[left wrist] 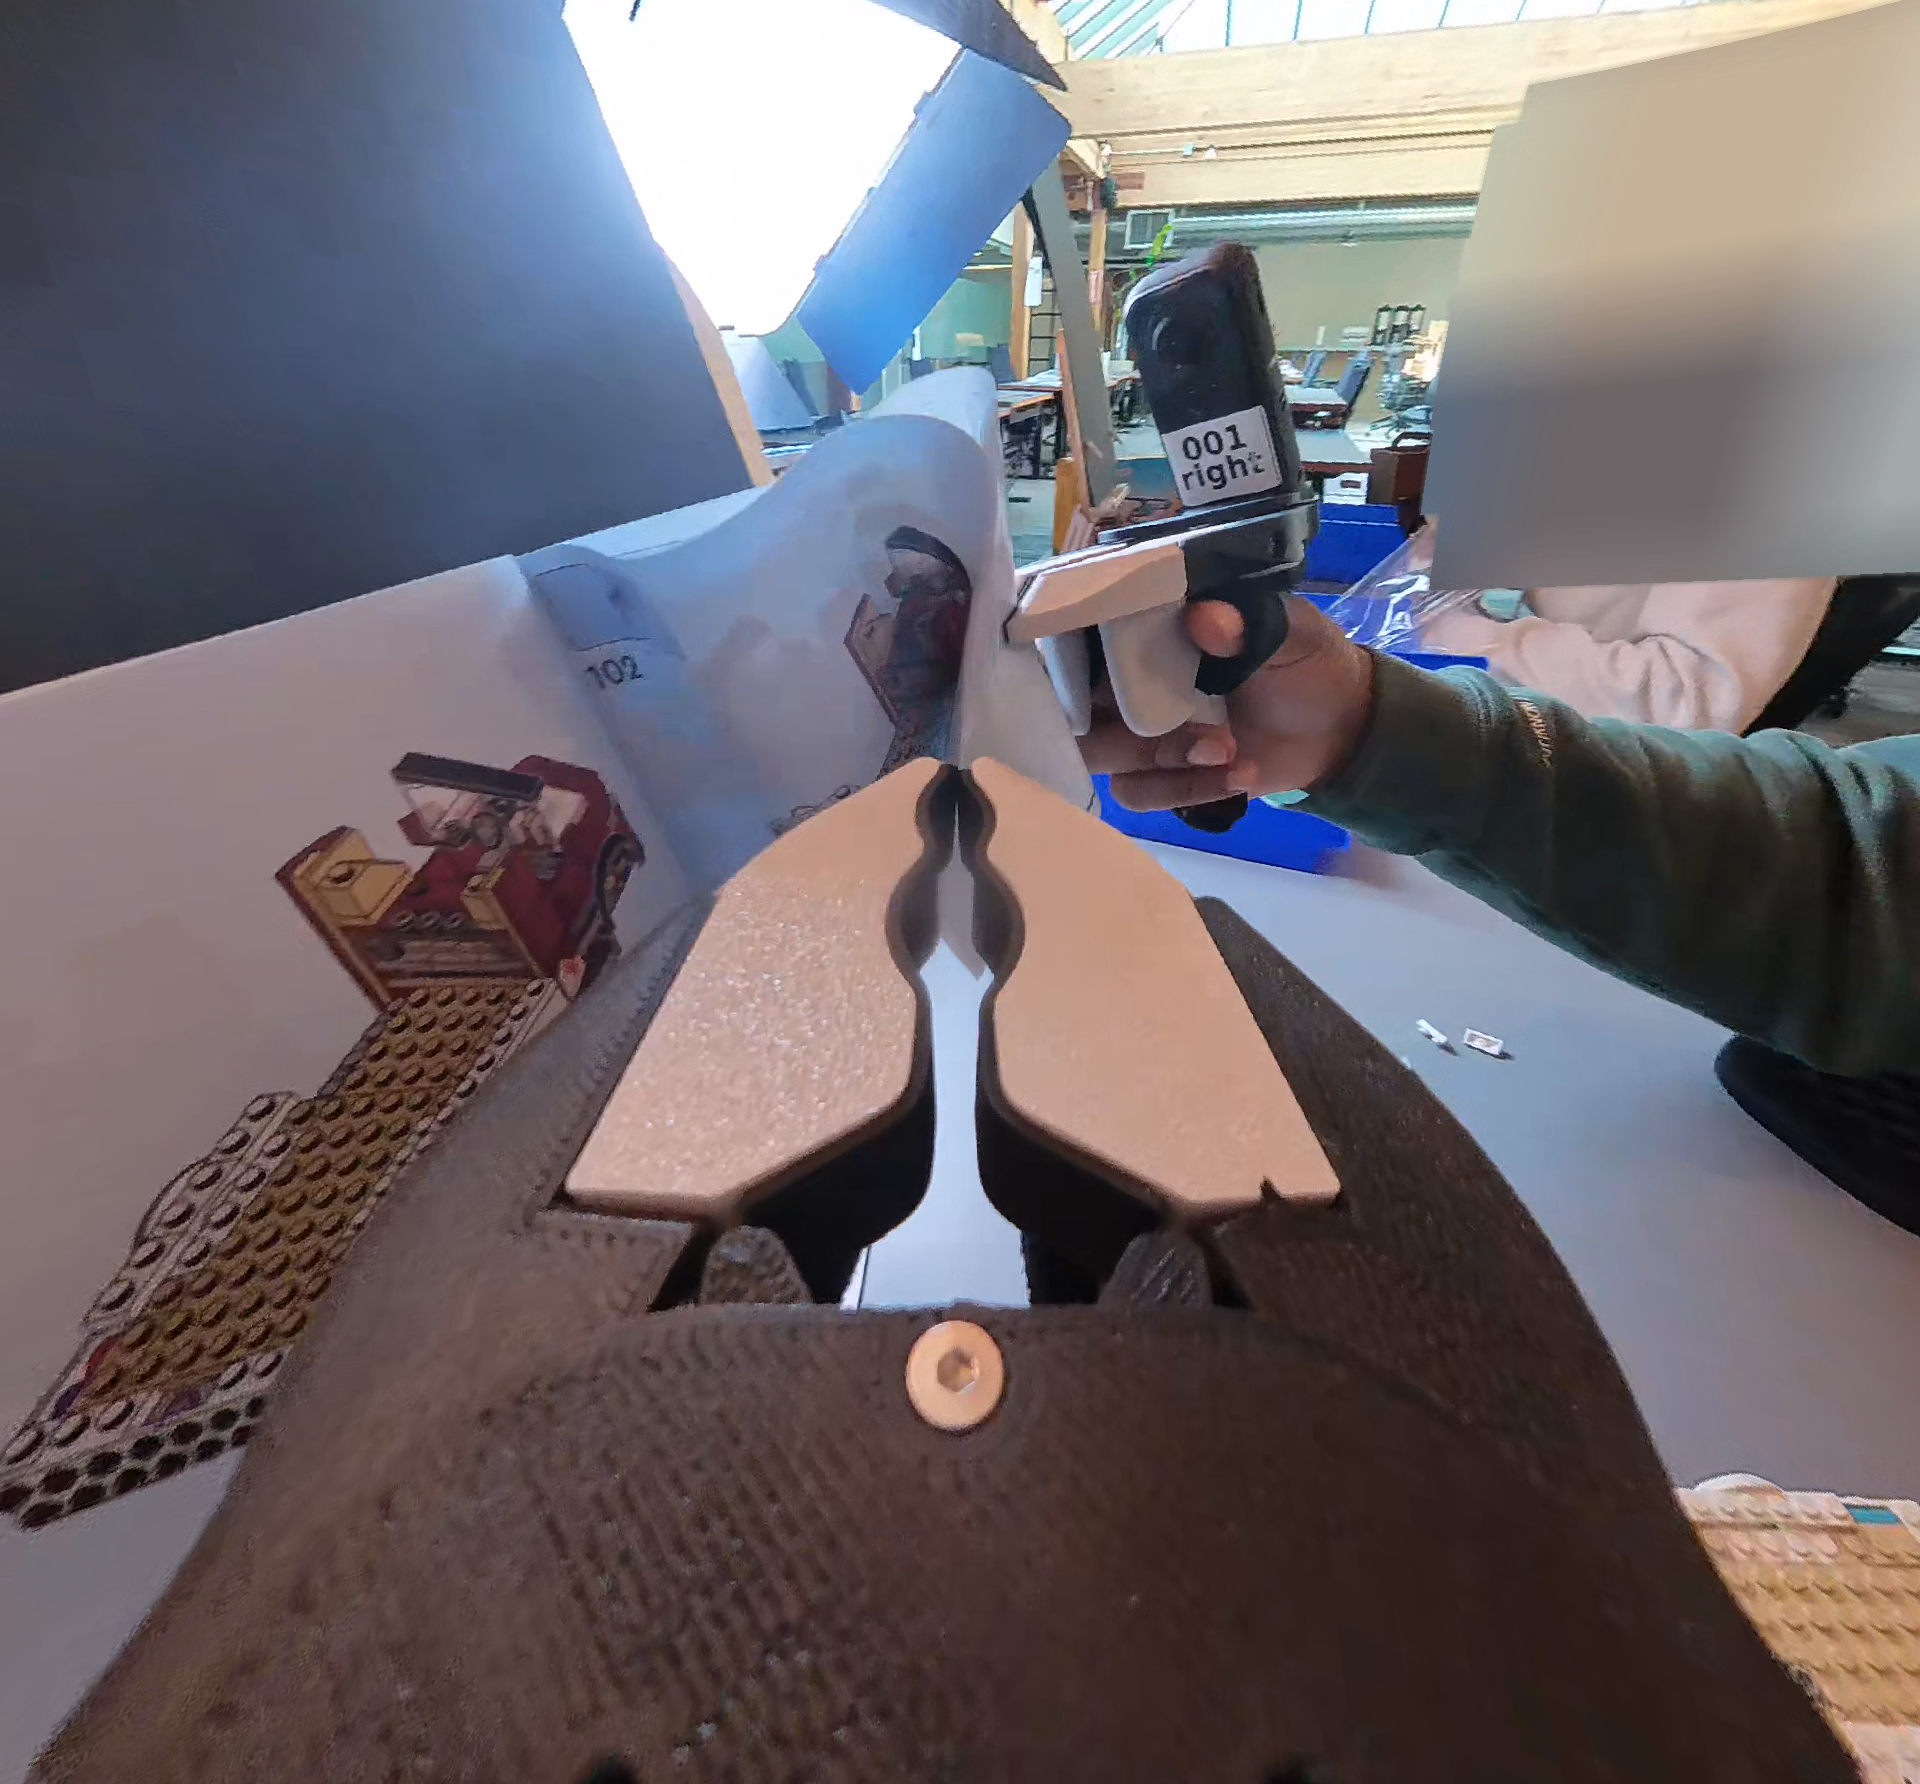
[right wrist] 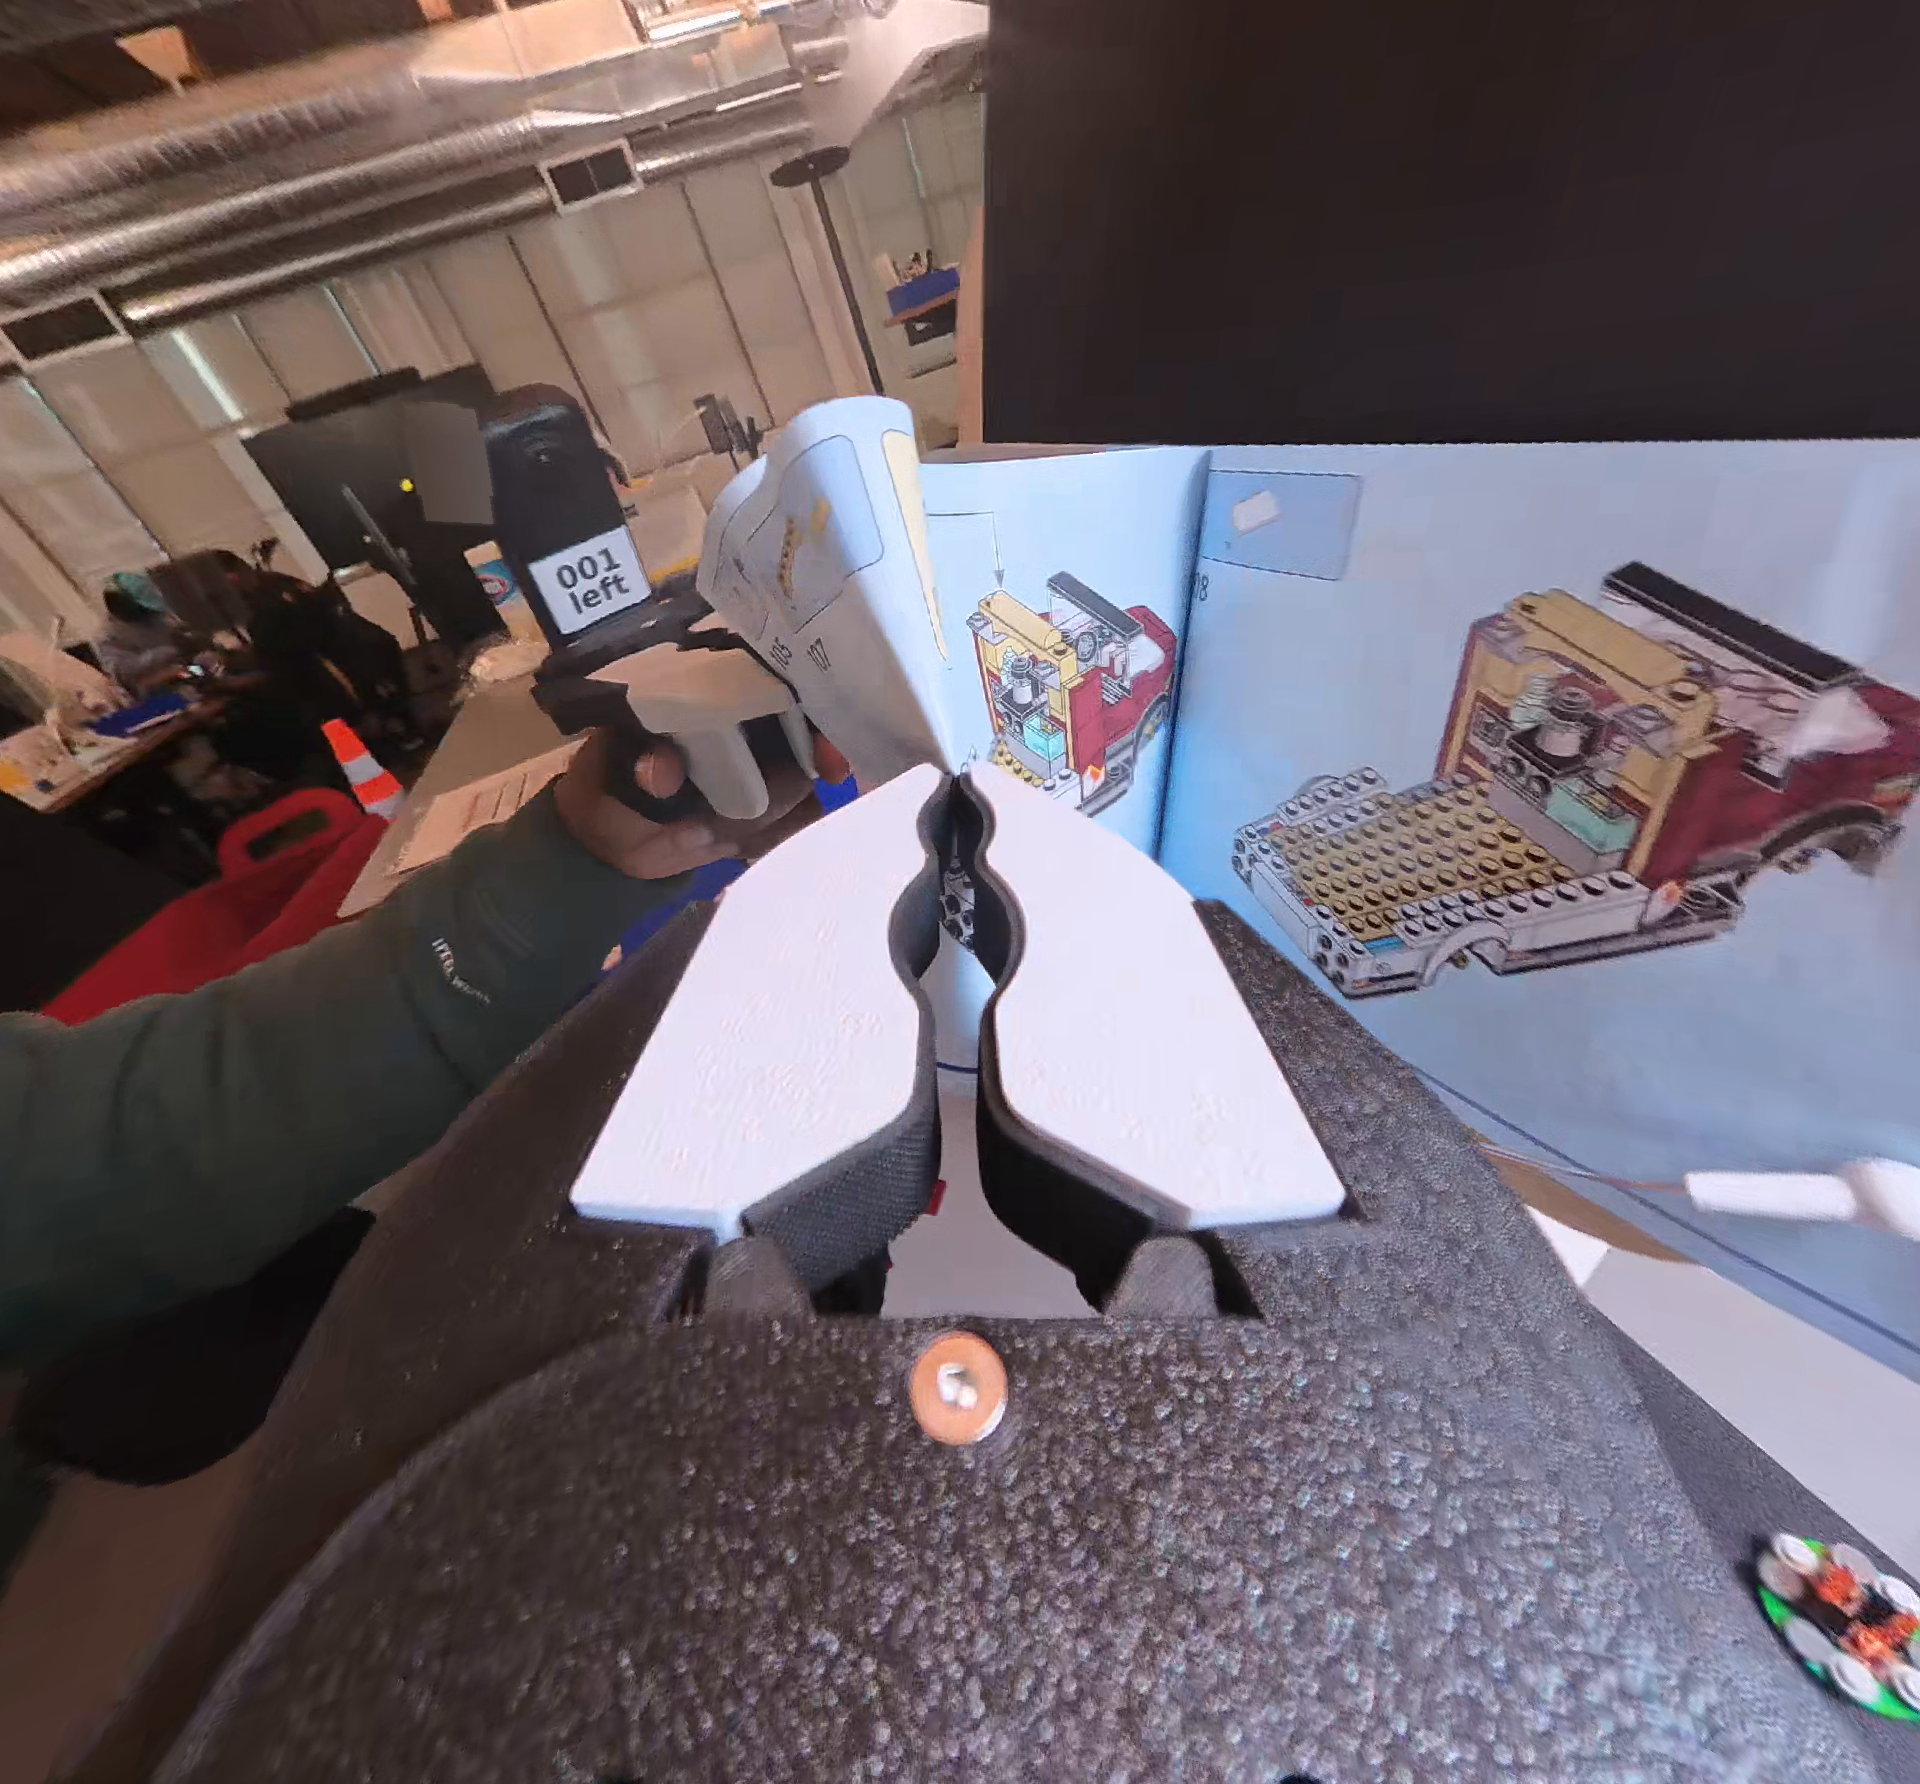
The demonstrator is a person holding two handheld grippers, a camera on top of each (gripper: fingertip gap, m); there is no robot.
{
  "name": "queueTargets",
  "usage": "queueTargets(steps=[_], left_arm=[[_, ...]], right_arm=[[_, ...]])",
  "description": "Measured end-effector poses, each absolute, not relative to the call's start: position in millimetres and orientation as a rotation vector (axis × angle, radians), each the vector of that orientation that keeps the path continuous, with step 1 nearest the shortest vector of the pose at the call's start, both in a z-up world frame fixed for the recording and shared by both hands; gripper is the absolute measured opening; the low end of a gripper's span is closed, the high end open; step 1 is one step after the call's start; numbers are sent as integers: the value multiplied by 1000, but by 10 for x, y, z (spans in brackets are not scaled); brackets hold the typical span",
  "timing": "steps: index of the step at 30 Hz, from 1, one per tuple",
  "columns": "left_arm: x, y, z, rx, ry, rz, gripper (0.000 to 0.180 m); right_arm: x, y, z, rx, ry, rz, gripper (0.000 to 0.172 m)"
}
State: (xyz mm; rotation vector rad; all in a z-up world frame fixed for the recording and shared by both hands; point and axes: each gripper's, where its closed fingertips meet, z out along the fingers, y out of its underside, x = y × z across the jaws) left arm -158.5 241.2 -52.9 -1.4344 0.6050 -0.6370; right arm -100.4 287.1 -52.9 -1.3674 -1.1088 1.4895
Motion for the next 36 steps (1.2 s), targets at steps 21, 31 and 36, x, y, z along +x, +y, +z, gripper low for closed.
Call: queueTargets(steps=[21,31,36], left_arm=[[-2461,2405,-458,-1580,295,-446,0],[-2895,2423,-484,-1637,199,-323,0],[-3345,2472,-657,-1742,145,-161,0]], right_arm=[[-88,3669,-197,-1337,-507,604,14],[-1414,2814,-989,-1357,-1257,583,0],[-1374,3340,-1210,-1441,-1169,367,0]])
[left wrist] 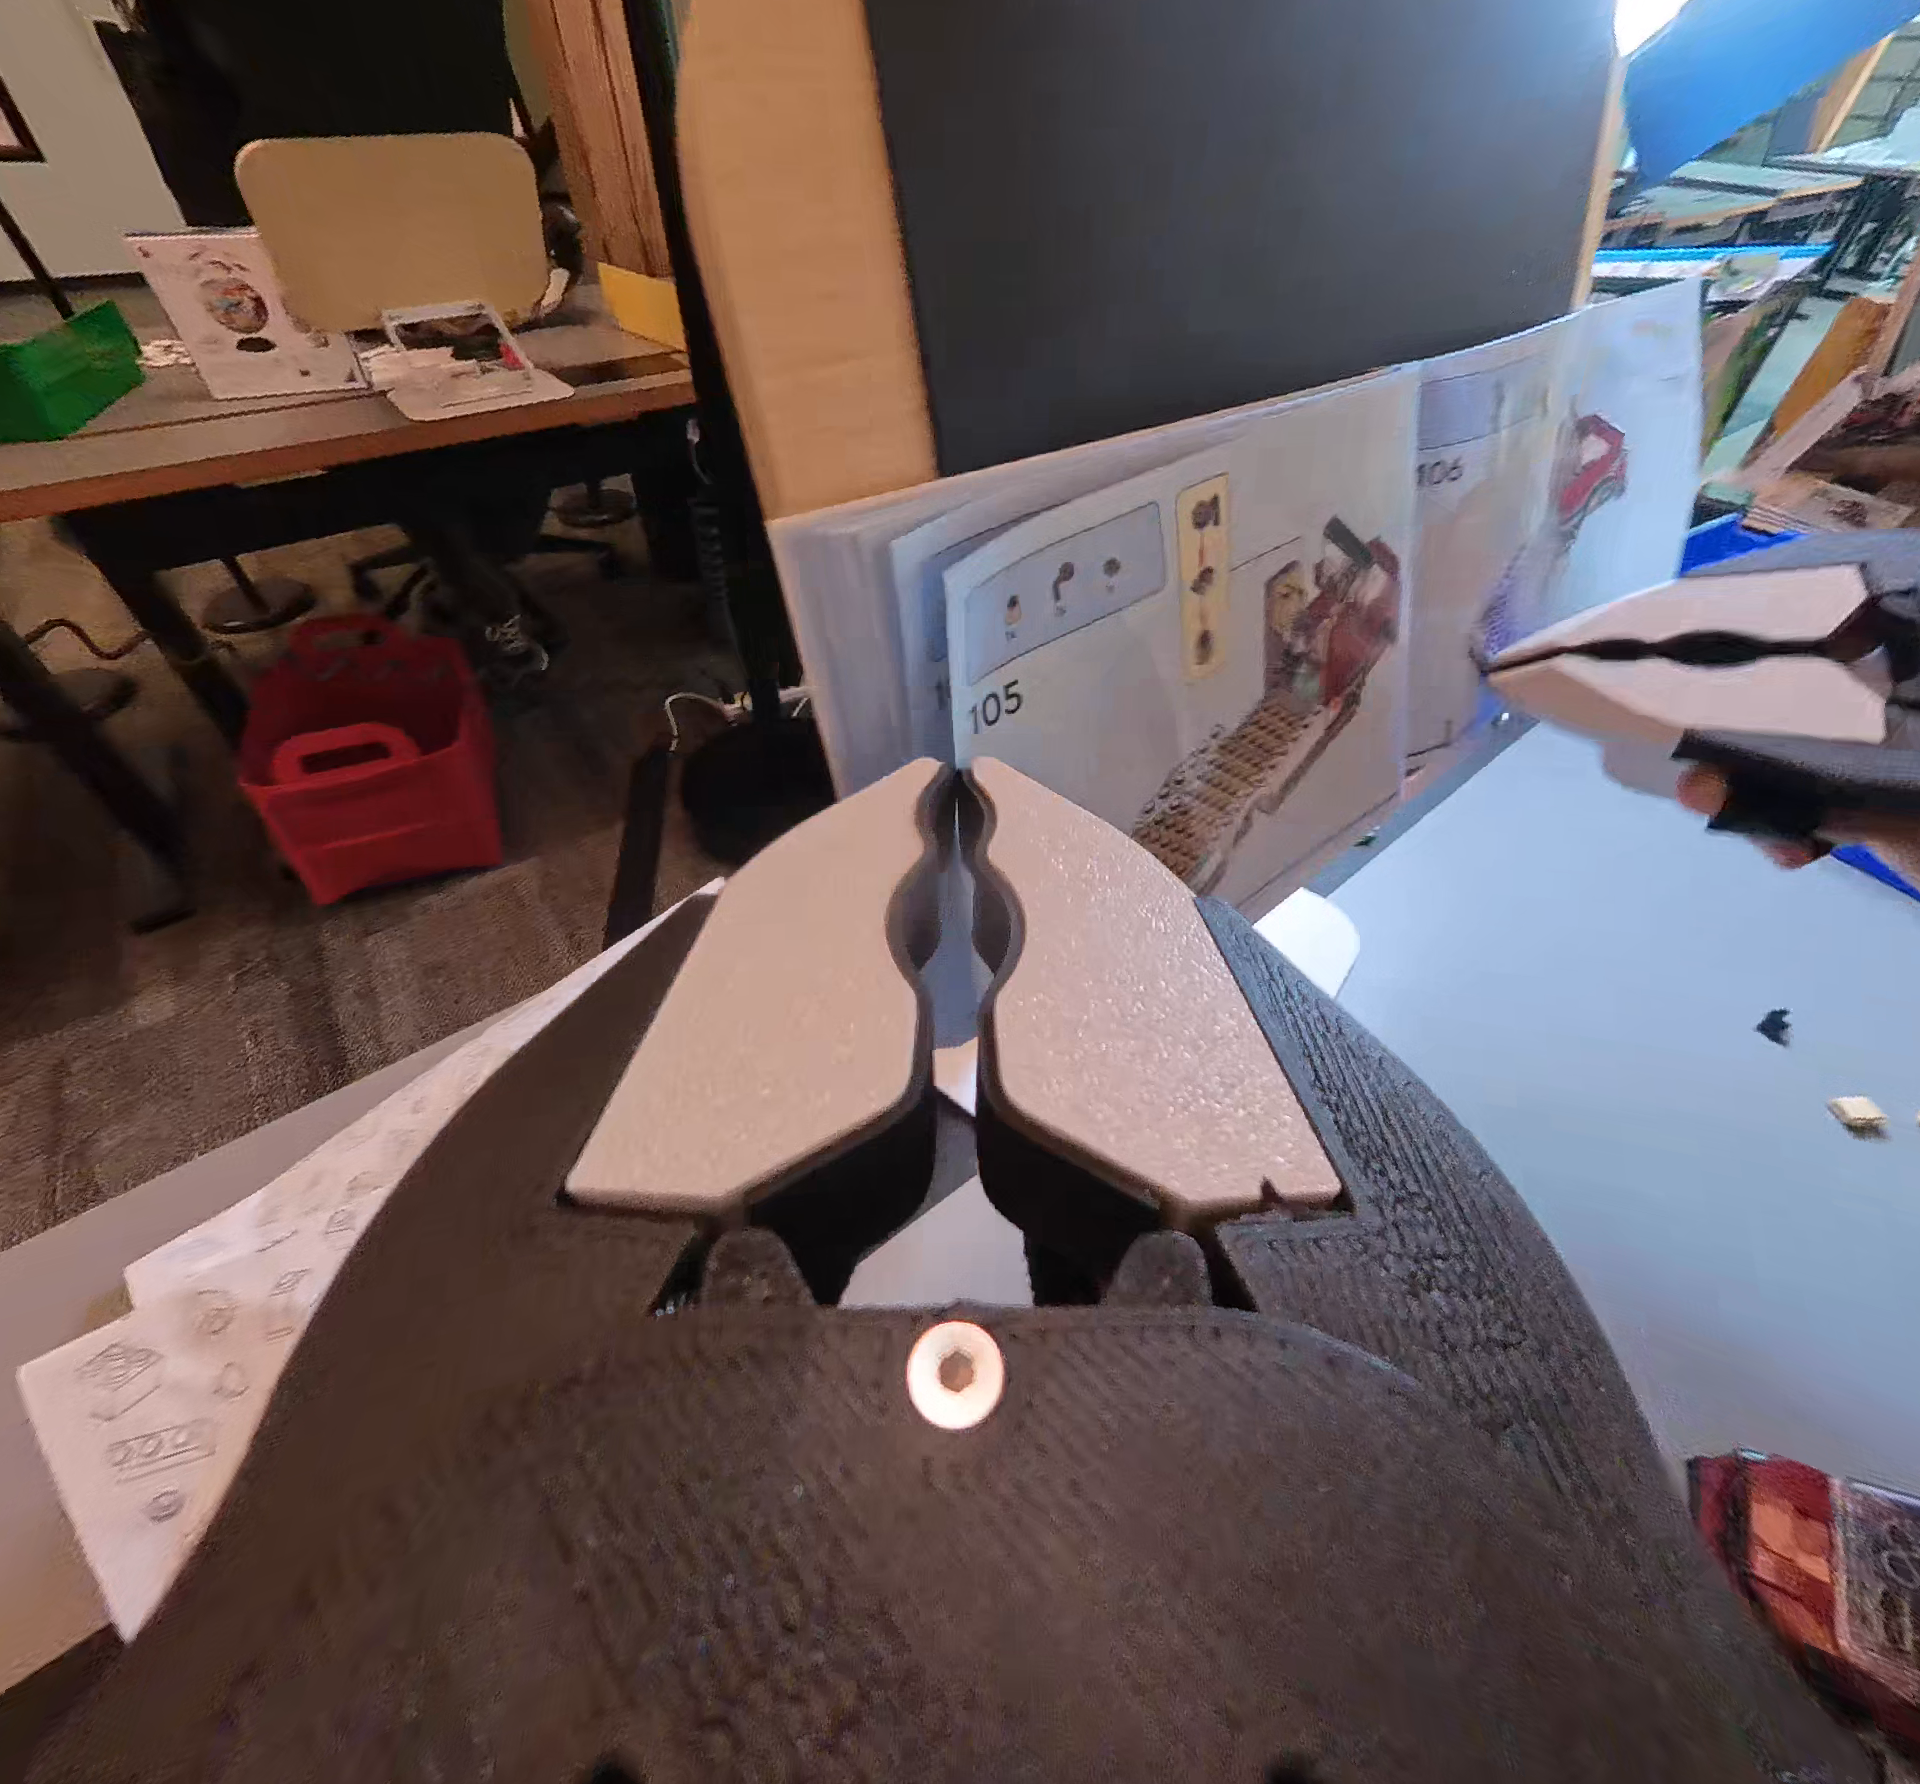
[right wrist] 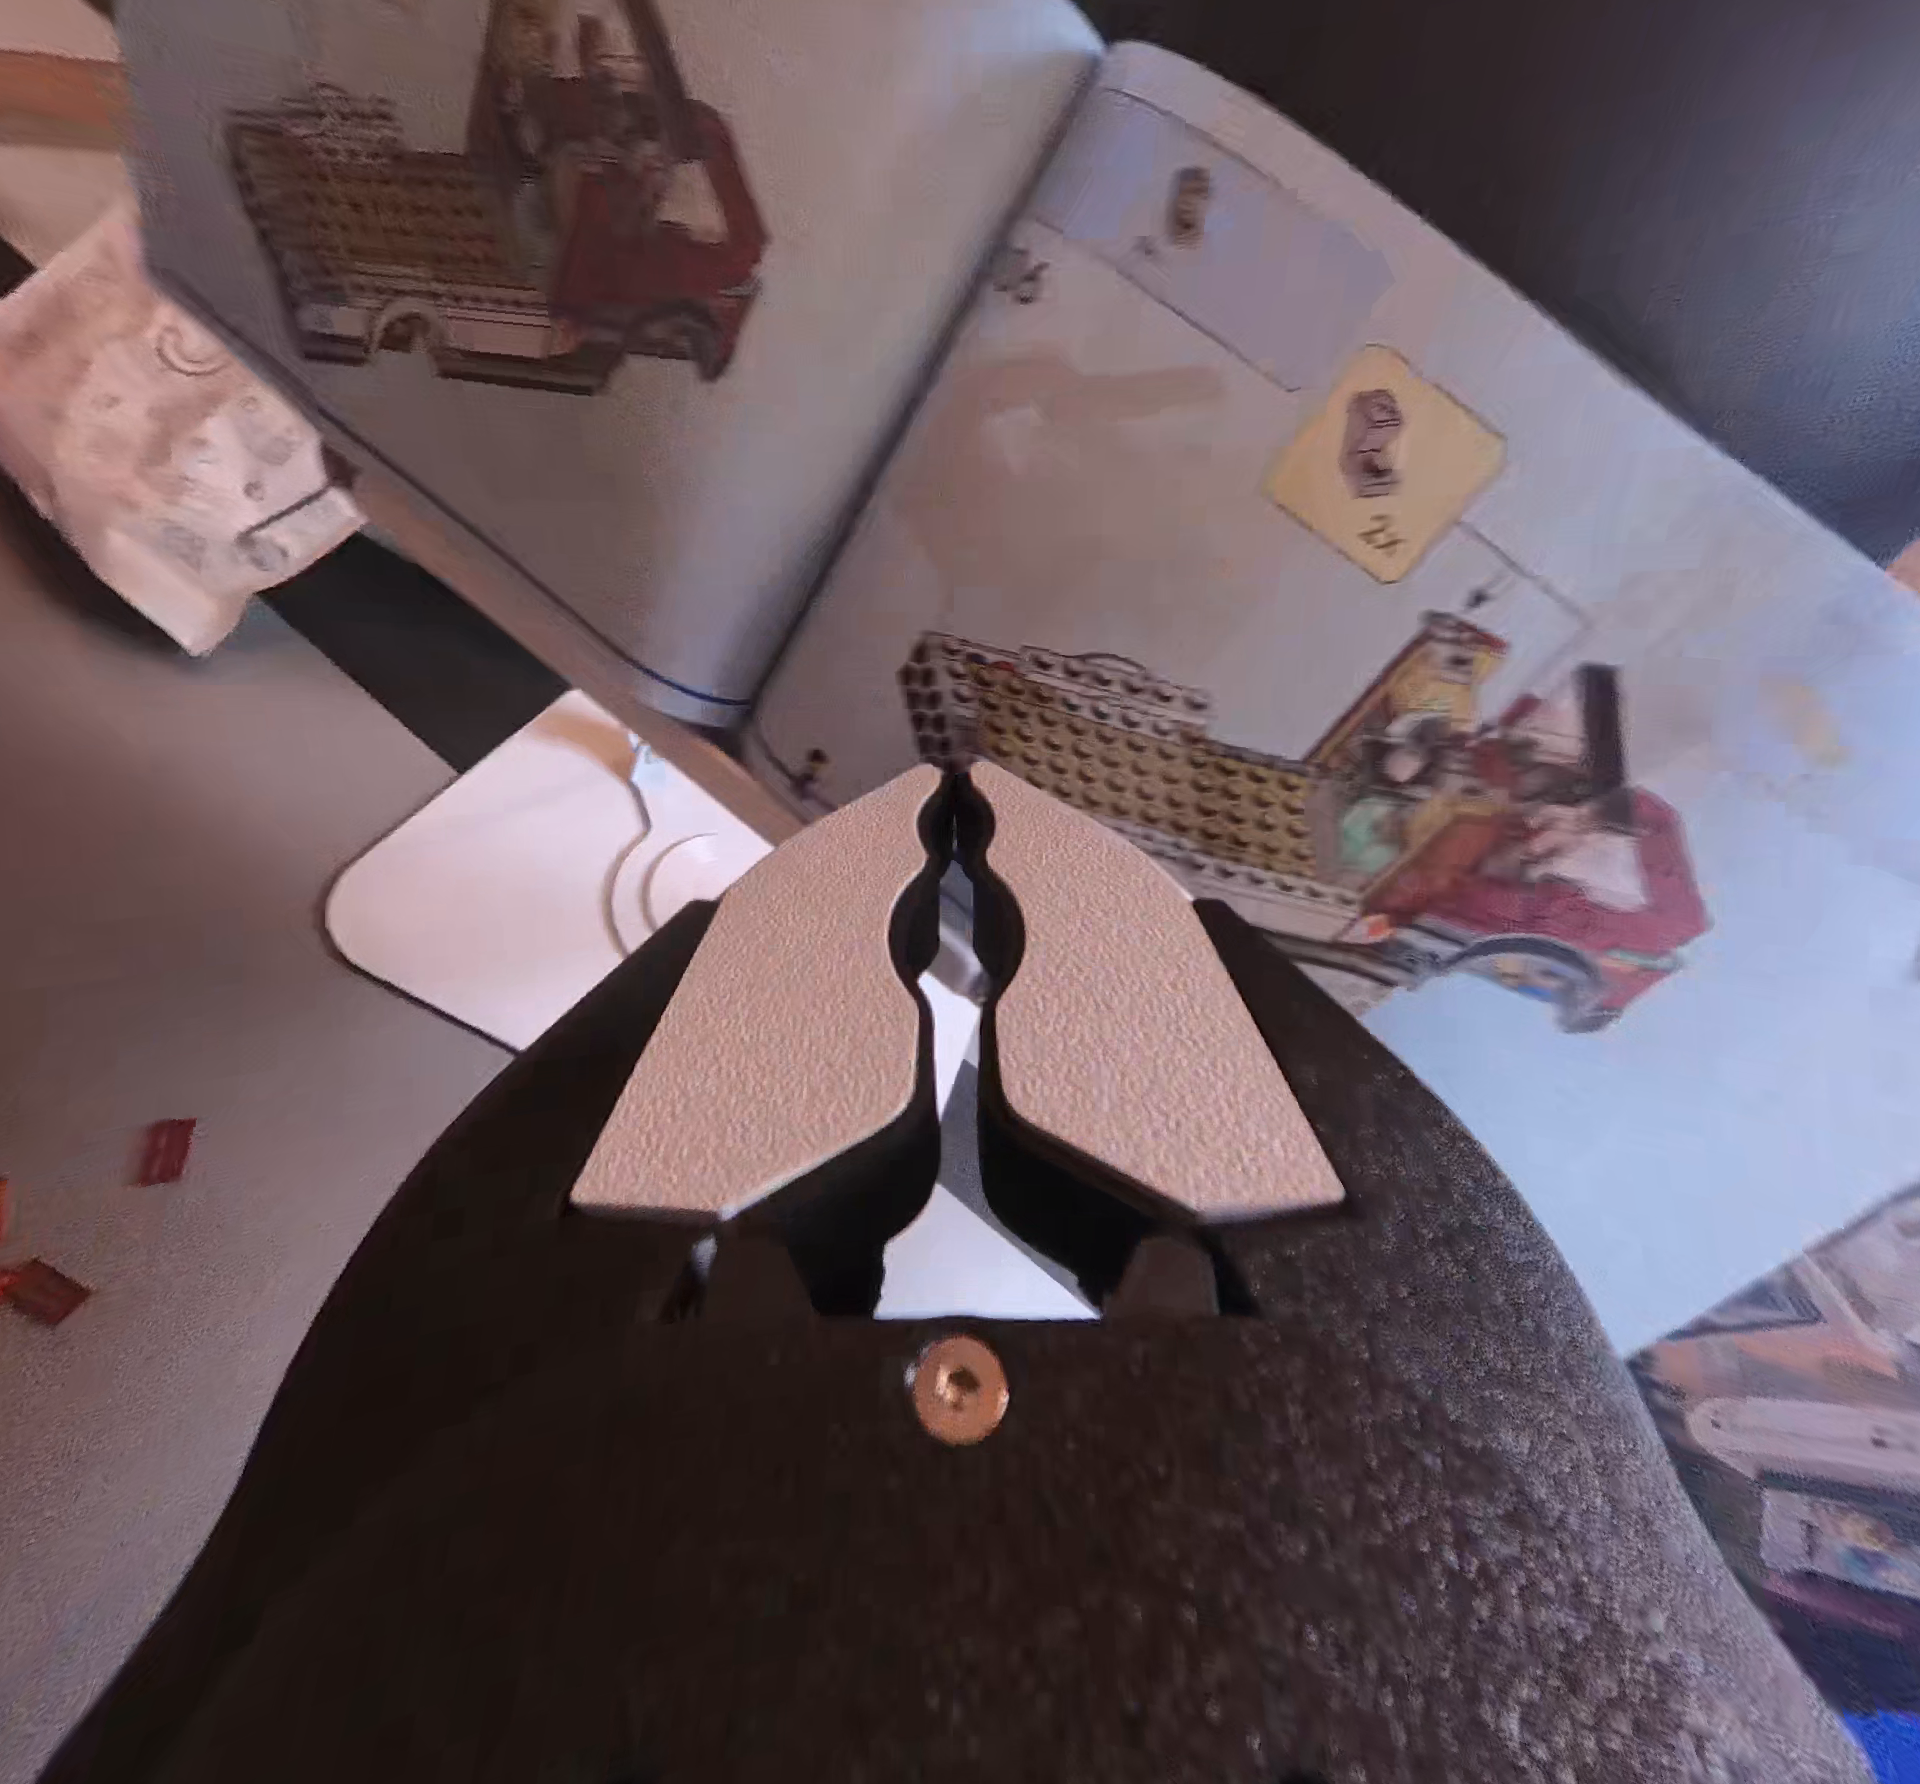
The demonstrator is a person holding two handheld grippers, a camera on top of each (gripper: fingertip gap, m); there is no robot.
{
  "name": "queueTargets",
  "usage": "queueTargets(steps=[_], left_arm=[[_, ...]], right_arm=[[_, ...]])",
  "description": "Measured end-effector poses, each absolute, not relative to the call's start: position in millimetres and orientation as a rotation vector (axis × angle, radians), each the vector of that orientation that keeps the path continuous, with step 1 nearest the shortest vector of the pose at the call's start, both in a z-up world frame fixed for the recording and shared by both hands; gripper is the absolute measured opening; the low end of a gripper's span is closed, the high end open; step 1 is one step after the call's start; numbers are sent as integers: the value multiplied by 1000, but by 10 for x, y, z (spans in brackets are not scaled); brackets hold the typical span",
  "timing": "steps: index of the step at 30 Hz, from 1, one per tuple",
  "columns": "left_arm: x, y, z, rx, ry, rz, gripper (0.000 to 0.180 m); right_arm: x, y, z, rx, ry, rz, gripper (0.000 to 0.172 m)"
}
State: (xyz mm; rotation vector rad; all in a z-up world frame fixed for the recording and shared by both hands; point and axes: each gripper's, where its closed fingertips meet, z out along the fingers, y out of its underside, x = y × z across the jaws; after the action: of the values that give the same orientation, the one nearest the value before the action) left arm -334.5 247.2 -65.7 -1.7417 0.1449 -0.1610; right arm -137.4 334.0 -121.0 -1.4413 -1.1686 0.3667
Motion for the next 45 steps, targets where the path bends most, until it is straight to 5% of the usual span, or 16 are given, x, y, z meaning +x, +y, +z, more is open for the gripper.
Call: queueTargets(steps=[5,11,16,19,27,35,45], left_arm=[[-3514,2445,-771,-1801,88,-93,0],[-2608,2216,-244,-1574,289,111,0],[-1197,2608,-784,-1656,729,99,0],[-1225,2974,-1123,-1773,802,425,0],[-2078,3082,-1270,-1932,679,695,0],[-1205,3382,-1147,-1821,878,655,0],[-1163,3708,-1301,-1888,879,666,0]], right_arm=[[-1154,3734,-1165,-1501,-1123,277,0],[-1122,3767,-1148,-1435,-1124,206,0],[-1123,3754,-1129,-1425,-1114,220,0],[-1096,3772,-1141,-1432,-1116,232,0],[-841,3920,-1149,-1448,-1061,271,0],[-644,4055,-1139,-1464,-969,271,0],[-372,3826,-1402,-1608,-657,630,26]])
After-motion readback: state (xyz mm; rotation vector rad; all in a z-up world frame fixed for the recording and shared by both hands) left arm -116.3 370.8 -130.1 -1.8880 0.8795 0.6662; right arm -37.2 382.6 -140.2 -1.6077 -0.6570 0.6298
